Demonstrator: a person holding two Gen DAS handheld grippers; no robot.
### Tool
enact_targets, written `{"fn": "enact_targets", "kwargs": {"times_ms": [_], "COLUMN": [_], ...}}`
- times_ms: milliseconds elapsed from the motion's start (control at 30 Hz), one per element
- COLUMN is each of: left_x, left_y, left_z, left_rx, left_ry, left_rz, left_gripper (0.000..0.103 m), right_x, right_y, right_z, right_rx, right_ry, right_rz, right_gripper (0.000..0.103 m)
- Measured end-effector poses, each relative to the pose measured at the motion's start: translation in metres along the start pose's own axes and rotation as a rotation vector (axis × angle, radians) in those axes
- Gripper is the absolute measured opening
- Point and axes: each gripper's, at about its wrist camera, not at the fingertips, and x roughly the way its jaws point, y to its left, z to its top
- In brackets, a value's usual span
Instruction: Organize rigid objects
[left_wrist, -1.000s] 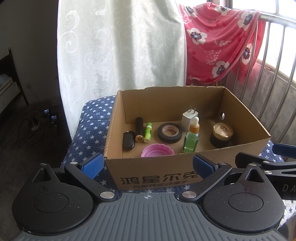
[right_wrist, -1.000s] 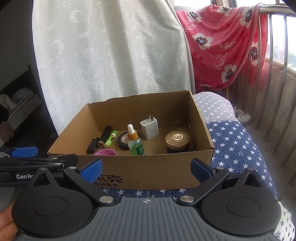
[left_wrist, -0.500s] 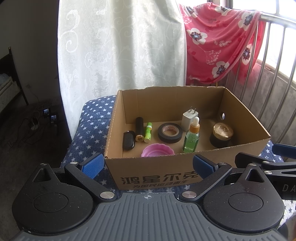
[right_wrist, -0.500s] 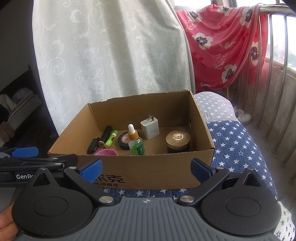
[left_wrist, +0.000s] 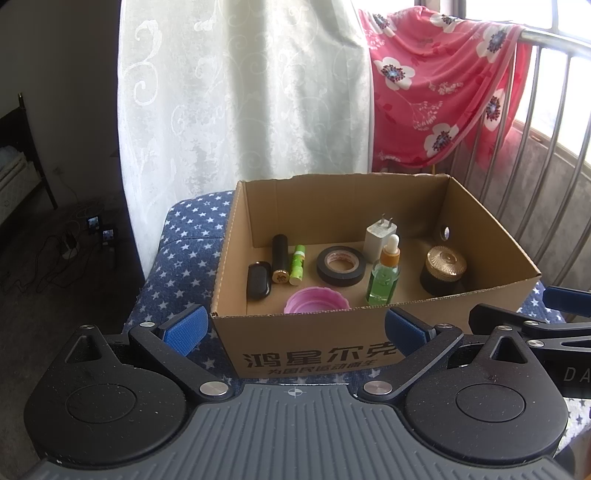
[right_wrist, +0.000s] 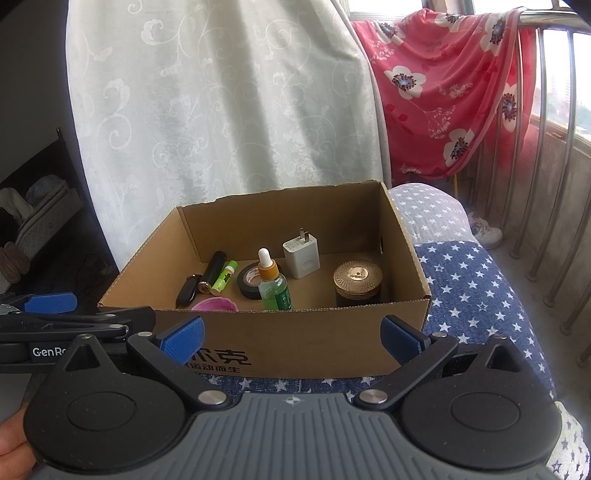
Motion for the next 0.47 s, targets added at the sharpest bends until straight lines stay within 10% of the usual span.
{"fn": "enact_targets", "kwargs": {"times_ms": [467], "left_x": [-0.0014], "left_y": [0.0003], "left_z": [0.0009], "left_rx": [0.0], "left_ry": [-0.001], "left_rz": [0.001], "left_gripper": [0.103], "right_x": [0.0], "right_y": [-0.0001], "right_z": [-0.0001], "right_rx": [0.001], "right_ry": [0.0], "right_rz": [0.001], "right_gripper": [0.103]}}
